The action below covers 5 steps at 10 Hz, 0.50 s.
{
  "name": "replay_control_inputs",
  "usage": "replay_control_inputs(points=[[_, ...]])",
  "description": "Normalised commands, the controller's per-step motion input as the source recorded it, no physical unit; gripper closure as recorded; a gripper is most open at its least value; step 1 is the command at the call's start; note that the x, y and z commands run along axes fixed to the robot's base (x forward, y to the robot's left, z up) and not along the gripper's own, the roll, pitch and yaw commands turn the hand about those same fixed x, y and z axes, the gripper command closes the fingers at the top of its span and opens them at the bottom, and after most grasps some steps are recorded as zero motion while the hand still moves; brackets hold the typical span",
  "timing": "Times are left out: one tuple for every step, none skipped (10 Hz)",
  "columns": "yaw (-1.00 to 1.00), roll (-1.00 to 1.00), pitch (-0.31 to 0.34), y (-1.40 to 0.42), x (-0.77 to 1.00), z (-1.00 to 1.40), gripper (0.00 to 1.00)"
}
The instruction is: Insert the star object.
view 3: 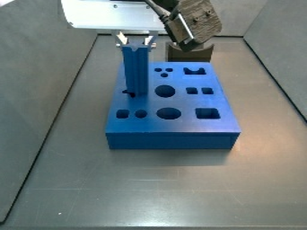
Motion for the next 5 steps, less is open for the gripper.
replay_control_inputs(points=[[0.0,0.0,-0.066,0.05,-0.31,-0.45,1.0],[0.01,0.0,-0.084,0.07,-0.3,-0.47,1.0],[0.1,0.02,-0.09,0.05,-0.17,-0.48,1.0],[0.09,0.0,-0.129,0.0,0.0,-0.81,1.0],[0.01,0.03,-0.131,0.0,0.0,-1.0,1.0]])
